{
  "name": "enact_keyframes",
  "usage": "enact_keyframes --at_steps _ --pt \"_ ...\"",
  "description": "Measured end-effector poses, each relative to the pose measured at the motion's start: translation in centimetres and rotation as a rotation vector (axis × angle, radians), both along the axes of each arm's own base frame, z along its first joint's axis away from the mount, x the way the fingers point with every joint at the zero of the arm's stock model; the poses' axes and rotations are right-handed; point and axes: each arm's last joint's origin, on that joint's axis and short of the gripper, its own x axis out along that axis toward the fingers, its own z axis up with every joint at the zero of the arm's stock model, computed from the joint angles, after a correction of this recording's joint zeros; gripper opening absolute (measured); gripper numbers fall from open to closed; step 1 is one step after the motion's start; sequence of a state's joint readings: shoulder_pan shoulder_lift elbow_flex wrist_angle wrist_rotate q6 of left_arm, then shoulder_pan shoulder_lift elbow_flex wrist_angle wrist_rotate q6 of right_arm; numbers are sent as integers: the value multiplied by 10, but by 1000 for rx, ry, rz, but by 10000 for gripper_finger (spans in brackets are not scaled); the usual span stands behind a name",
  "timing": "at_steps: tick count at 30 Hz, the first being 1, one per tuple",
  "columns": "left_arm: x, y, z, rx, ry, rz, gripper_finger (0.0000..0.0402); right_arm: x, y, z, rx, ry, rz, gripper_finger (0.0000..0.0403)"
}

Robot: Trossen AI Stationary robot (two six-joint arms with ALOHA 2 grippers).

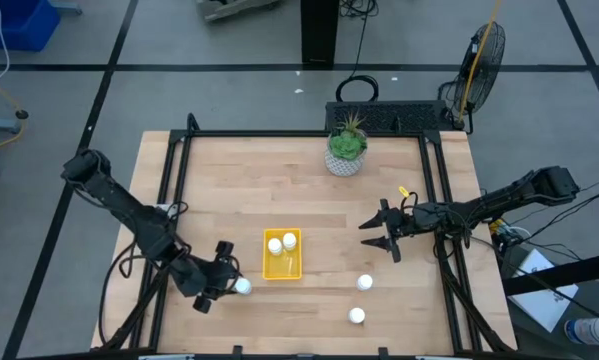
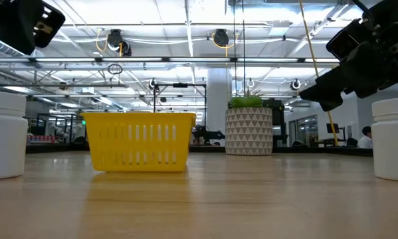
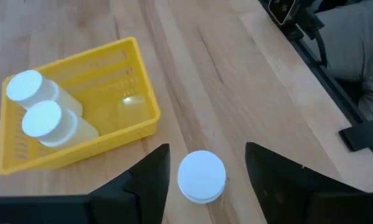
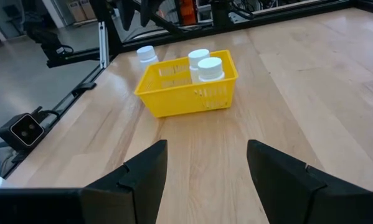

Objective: Pick and place pill bottles into a basket
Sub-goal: Put the white pill bottle into the yellow basket

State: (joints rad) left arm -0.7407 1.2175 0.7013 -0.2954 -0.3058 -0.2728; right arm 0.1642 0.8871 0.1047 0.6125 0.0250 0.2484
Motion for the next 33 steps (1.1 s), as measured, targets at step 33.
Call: enact_keyframes --at_steps 33 --pt "31 -12 -36 95 246 11 278 0 0 -2 -2 18 -1 212"
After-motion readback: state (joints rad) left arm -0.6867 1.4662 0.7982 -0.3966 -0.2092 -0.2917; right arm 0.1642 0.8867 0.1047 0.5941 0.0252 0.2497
